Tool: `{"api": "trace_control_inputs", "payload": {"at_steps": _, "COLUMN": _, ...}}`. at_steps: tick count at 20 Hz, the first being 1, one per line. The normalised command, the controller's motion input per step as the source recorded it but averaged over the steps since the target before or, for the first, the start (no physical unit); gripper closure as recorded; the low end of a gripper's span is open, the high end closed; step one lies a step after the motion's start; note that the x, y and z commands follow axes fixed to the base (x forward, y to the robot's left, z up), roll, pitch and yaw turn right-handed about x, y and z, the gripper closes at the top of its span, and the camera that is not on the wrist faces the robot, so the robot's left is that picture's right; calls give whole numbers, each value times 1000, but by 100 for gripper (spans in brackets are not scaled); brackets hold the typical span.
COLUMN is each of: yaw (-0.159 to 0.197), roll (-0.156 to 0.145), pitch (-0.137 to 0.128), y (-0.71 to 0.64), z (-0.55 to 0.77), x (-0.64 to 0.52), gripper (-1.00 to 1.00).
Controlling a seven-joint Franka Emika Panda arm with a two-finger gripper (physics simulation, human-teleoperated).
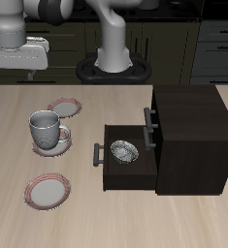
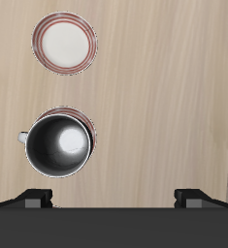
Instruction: Place the porcelain mug that is on the plate onto the nearest plate relative to the robot
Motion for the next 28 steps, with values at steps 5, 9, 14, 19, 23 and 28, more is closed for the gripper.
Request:
{"api": "trace_control_inputs", "payload": {"at_steps": 5, "yaw": -1, "roll": -42, "pitch": -30, "y": 4, "z": -163, "x": 98, "gripper": -100}}
{"api": "trace_control_inputs", "payload": {"at_steps": 9, "yaw": -19, "roll": -31, "pitch": -27, "y": 66, "z": -283, "x": 94, "gripper": -100}}
{"api": "trace_control_inputs", "payload": {"at_steps": 14, "yaw": 26, "roll": -15, "pitch": -27, "y": -12, "z": -298, "x": 54, "gripper": -100}}
{"api": "trace_control_inputs", "payload": {"at_steps": 19, "yaw": -14, "roll": -26, "pitch": -13, "y": -53, "z": -353, "x": 8, "gripper": -100}}
{"api": "trace_control_inputs", "payload": {"at_steps": 23, "yaw": 24, "roll": -3, "pitch": -34, "y": 128, "z": -413, "x": -144, "gripper": -100}}
{"api": "trace_control_inputs", "payload": {"at_steps": 28, "yaw": 13, "roll": -7, "pitch": -19, "y": 126, "z": -319, "x": -102, "gripper": -100}}
